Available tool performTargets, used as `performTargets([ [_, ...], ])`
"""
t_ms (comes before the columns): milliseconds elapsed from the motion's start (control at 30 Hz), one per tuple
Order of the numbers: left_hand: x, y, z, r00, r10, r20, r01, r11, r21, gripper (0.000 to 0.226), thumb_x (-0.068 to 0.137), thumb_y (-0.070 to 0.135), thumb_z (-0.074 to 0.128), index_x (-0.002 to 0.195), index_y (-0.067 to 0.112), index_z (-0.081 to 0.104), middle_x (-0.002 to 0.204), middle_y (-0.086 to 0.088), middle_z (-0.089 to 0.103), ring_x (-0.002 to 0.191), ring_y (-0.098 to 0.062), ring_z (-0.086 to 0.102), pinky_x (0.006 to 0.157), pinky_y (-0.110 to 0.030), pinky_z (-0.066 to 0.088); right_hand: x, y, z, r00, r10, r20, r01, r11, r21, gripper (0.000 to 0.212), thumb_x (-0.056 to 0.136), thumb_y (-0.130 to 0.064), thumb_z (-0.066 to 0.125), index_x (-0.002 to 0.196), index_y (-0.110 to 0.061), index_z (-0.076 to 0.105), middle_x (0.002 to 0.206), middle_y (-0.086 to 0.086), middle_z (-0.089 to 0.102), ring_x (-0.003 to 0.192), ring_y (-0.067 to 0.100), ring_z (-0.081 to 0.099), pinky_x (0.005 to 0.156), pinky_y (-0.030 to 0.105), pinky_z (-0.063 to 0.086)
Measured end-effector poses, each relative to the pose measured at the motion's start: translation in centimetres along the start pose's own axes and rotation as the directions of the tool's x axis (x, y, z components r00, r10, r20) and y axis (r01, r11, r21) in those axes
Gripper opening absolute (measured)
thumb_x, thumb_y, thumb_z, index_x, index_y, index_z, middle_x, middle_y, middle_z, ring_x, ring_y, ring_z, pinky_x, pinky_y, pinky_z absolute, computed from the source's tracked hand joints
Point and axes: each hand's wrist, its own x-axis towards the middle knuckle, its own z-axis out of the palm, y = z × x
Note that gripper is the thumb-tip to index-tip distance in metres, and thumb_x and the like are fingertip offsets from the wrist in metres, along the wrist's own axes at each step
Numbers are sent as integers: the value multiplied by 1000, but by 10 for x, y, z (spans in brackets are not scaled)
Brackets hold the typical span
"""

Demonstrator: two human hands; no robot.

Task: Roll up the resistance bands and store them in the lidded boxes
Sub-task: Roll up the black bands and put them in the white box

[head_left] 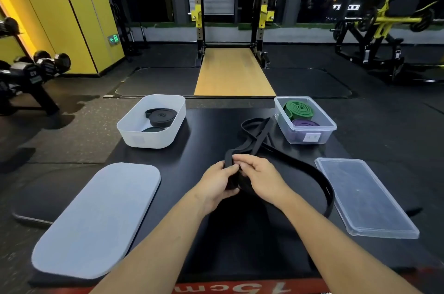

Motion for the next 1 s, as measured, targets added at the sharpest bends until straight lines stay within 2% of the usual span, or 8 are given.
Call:
performTargets([
  [133, 25, 5, -9, 986, 29, -166, -24, 999, 28, 13, 106, 15, 54, 110, 22, 64, 78, 5, 69, 70, -13, 62, 76, -32, 46, -3, 8, -12, 993, -35, -117, -5, 944, -331, 29, 99, -24, 62, 126, -31, 71, 117, -17, 69, 105, 2, 62, 98, 26, 50],
  [267, 46, 18, -27, 925, 76, -372, -105, 993, -60, 14, 104, 13, 52, 106, 22, 62, 66, 7, 60, 60, -13, 56, 70, -32, 42, 1, 26, -36, 971, -39, -236, -135, 725, -675, 74, 93, -58, 63, 155, -26, 39, 162, 0, 34, 148, 24, 30, 120, 44, 29],
  [367, 51, 22, -44, 862, 123, -492, -176, 982, -63, 13, 101, 16, 54, 91, 22, 61, 67, 4, 56, 56, -12, 53, 61, -29, 38, 15, 41, -52, 940, 98, -328, -316, 612, -725, 88, 94, -62, 59, 162, -22, 21, 170, 11, 16, 155, 32, 14, 125, 48, 16],
  [500, 52, 15, -61, 876, 91, -473, -115, 993, -22, 14, 101, 22, 56, 88, 20, 58, 73, 2, 60, 61, -14, 57, 66, -31, 42, 30, 50, -51, 901, 244, -359, -434, 542, -720, 73, 95, -60, 55, 152, -19, 33, 153, 11, 42, 142, 34, 37, 116, 50, 29],
  [700, 47, 14, -53, 941, -35, -338, 15, 998, -60, 16, 110, 29, 50, 109, 14, 55, 88, -11, 69, 66, -22, 75, 56, -24, 55, 50, 29, -23, 955, 255, -155, -298, 827, -476, 33, 101, -29, 57, 131, -19, 63, 125, 4, 69, 118, 28, 61, 97, 36, 49],
  [867, 37, 19, -36, 992, -72, -104, 85, 989, 121, 33, 110, 37, 49, 113, 13, 72, 102, -5, 78, 92, -21, 77, 82, -36, 64, 43, -5, 7, 953, 200, 229, -185, 979, -84, 82, 85, -61, 74, 153, -26, 44, 146, -13, 52, 136, 12, 51, 115, 32, 38],
  [933, 37, 22, -37, 994, -53, -90, 75, 964, 256, 36, 110, 40, 48, 114, 14, 74, 105, -5, 80, 96, -20, 77, 87, -40, 64, 45, -1, 8, 919, 194, 342, -159, 979, -128, 88, 76, -45, 88, 150, -31, 42, 142, -13, 56, 125, 8, 57, 109, 31, 44],
  [1000, 38, 28, -42, 997, -66, -46, 77, 948, 308, 43, 111, 41, 44, 119, 6, 69, 108, -13, 78, 87, -24, 78, 77, -35, 64, 48, 5, 5, 938, 183, 293, -122, 969, -217, 82, 76, -20, 87, 146, -31, 47, 131, -9, 64, 112, 8, 62, 100, 30, 51],
])
